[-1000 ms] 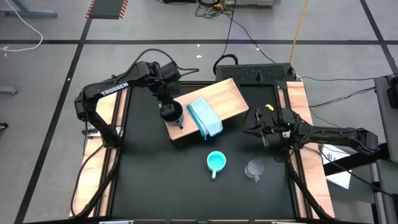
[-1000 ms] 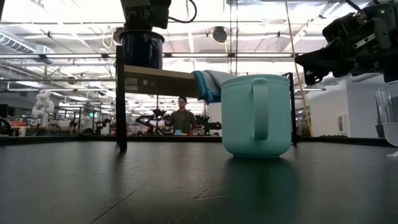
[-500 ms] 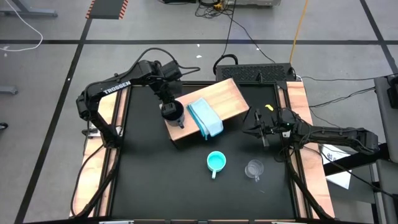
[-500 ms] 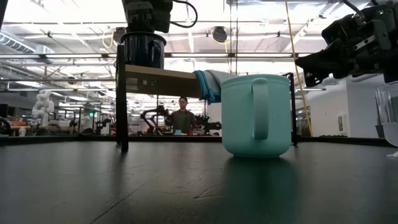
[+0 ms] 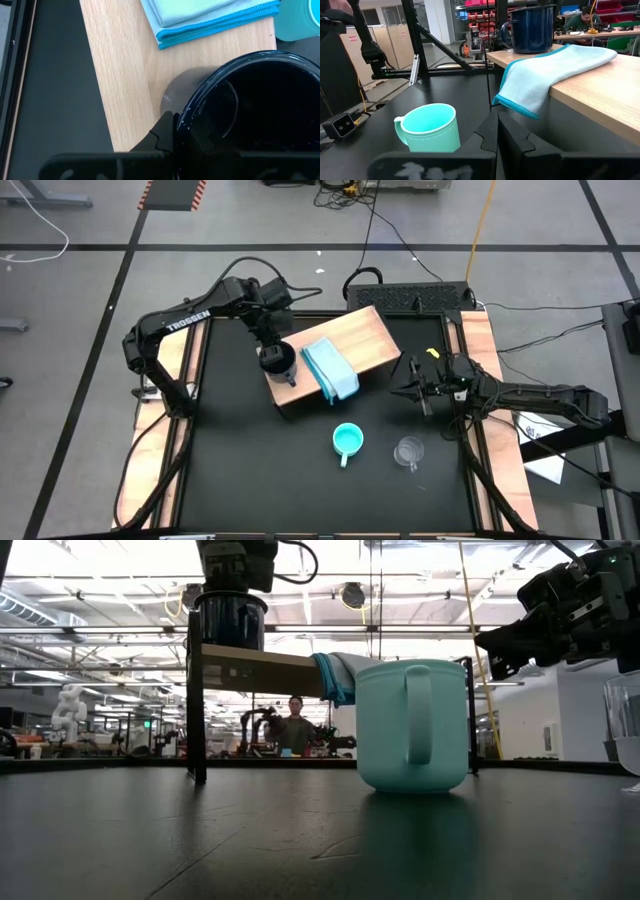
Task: Stack small to large cups/mugs on shelf
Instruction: Put the dark blue mug to the left on the shelf
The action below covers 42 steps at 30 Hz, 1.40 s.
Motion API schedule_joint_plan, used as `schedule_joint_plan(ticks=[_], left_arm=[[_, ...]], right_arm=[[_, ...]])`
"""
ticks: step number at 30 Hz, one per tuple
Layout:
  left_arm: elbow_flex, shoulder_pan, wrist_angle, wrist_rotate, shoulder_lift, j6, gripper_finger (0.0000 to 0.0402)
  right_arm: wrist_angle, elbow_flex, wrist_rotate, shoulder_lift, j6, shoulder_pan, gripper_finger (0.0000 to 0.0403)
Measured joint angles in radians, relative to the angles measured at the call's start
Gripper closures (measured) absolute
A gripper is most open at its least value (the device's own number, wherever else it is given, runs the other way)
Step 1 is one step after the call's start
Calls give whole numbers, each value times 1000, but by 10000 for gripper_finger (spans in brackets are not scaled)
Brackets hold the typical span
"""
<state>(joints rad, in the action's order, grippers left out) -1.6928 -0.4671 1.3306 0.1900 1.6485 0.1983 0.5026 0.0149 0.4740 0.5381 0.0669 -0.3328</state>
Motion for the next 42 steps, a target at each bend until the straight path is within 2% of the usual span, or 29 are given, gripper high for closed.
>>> schedule_joint_plan(ticks=[8, 20, 42], left_arm=[[0, -17, -18, 1, 1, 13, 386], [69, -38, -57, 22, -4, 11, 386], [73, 9, -97, -20, -1, 11, 386]], right_arm=[[0, 0, 0, 0, 0, 0, 403], [0, 0, 0, 0, 0, 0, 403], [0, 0, 0, 0, 0, 0, 403]])
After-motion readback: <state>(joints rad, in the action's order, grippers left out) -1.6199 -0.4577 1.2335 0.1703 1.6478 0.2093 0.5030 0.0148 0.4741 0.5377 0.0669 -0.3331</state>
